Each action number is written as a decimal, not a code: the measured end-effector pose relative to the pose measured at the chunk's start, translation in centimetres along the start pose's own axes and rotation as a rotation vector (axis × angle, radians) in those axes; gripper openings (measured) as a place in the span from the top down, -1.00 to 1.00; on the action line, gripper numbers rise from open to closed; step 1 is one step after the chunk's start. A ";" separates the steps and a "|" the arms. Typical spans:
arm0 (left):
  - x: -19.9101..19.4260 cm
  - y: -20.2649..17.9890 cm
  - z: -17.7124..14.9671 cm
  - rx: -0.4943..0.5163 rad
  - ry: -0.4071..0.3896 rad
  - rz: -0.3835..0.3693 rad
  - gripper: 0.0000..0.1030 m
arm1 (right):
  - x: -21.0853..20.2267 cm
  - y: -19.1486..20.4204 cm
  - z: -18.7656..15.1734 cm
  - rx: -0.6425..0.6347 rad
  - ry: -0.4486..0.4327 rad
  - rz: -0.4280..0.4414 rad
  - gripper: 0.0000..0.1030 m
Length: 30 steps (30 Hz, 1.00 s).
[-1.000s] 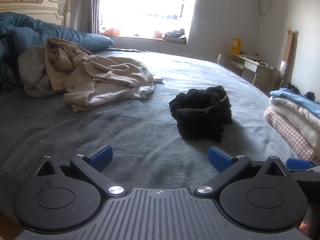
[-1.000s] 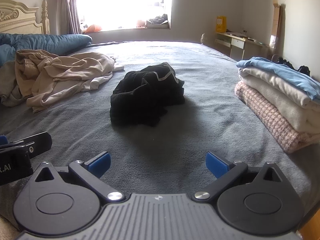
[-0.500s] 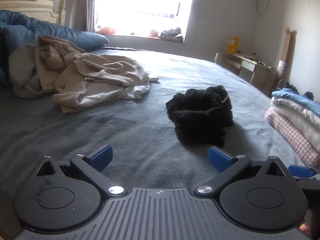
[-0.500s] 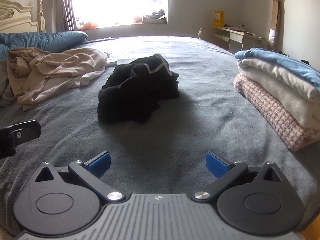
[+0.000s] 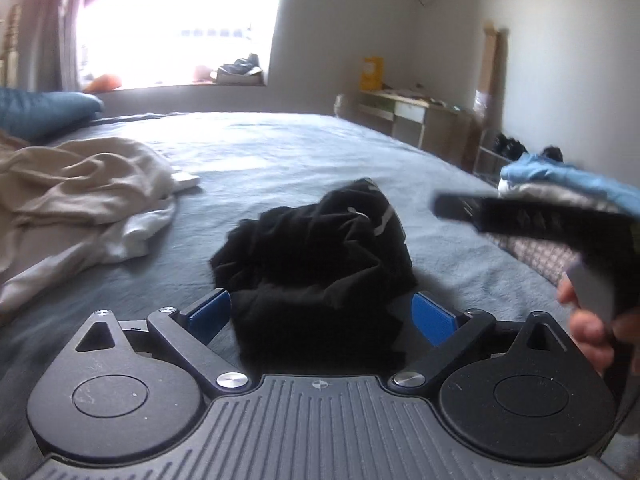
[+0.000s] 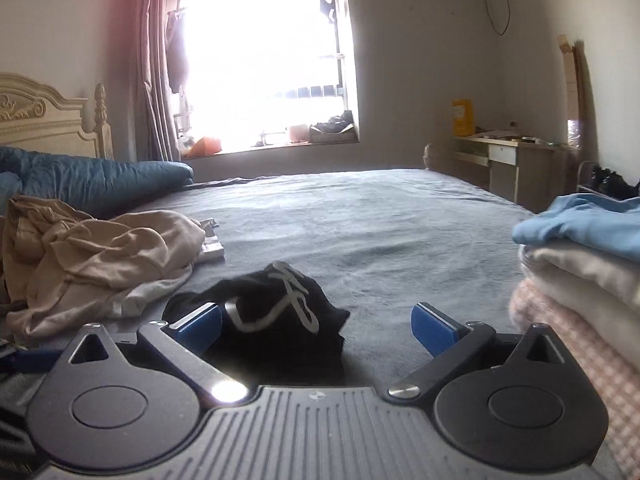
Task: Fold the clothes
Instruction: 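Grasp the crumpled black T-shirt with both grippers at separate edges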
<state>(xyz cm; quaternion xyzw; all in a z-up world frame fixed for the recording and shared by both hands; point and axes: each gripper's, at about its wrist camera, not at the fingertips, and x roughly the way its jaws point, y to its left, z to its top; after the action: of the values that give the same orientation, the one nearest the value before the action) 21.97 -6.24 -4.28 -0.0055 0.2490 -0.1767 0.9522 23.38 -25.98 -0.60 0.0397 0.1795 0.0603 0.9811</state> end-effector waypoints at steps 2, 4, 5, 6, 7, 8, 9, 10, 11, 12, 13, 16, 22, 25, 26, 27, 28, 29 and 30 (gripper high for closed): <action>2.2 -0.2 0.1 0.030 0.028 0.003 -0.65 | 2.7 -0.1 0.7 0.015 0.002 0.051 -0.94; 4.0 -0.2 0.0 0.050 0.062 0.004 -0.41 | 5.1 0.2 1.0 0.013 0.016 0.089 -0.91; 4.7 -0.2 -0.2 0.056 0.081 0.003 -0.36 | 6.1 0.4 0.9 0.007 0.030 0.103 -0.86; 5.0 -0.2 -0.3 0.053 0.088 -0.002 -0.22 | 7.2 0.5 0.8 0.000 0.045 0.116 -0.80; 5.3 -0.2 -0.5 0.050 0.096 -0.006 -0.13 | 8.2 0.8 0.6 -0.013 0.065 0.122 -0.62; 5.1 -0.3 -0.7 0.051 0.090 -0.006 -0.10 | 9.1 1.0 0.3 -0.027 0.098 0.124 -0.38; 4.8 -0.4 -0.8 0.052 0.083 -0.006 -0.01 | 9.8 1.0 0.1 -0.031 0.133 0.131 -0.21; 4.4 -0.6 -0.9 0.055 0.078 -0.001 0.09 | 10.1 1.0 -0.3 -0.018 0.159 0.140 0.07; 4.0 -0.7 -1.0 0.058 0.074 0.004 0.14 | 9.9 0.8 -0.4 0.006 0.170 0.149 0.39; 3.5 -0.8 -1.1 0.060 0.069 0.009 0.20 | 9.3 0.7 -0.5 0.024 0.168 0.164 0.53; 3.1 -1.0 -1.2 0.063 0.065 0.014 0.26 | 8.3 0.7 -0.5 0.025 0.158 0.168 0.71; 1.4 -1.2 -1.9 0.064 0.071 0.010 0.42 | 5.2 0.5 -0.5 0.031 0.132 0.183 0.88; -2.2 -1.7 -3.2 0.066 0.070 -0.007 0.55 | -2.8 0.5 -0.1 0.044 0.073 0.231 0.90; -4.4 -2.0 -3.9 0.064 0.051 -0.024 0.57 | -6.6 1.0 0.3 0.048 0.041 0.259 0.90; -5.2 -2.1 -4.1 0.063 0.047 -0.030 0.57 | -7.7 1.1 0.4 0.053 0.033 0.270 0.90; -6.0 -2.3 -4.4 0.064 0.046 -0.039 0.57 | -8.9 1.3 0.6 0.059 0.025 0.282 0.90; -6.9 -2.5 -4.7 0.069 0.046 -0.047 0.57 | -9.9 1.4 0.6 0.058 0.019 0.291 0.90; -7.8 -2.6 -5.0 0.072 0.044 -0.053 0.57 | -10.9 1.5 0.5 0.061 0.016 0.300 0.90; -8.7 -2.8 -5.4 0.074 0.041 -0.059 0.57 | -12.0 1.6 0.4 0.064 0.012 0.309 0.90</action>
<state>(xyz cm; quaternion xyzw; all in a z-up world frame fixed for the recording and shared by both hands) 11.36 -5.52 -4.63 0.0262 0.2616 -0.2140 0.9408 12.26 -26.02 4.08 0.0979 0.1790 0.2047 0.9573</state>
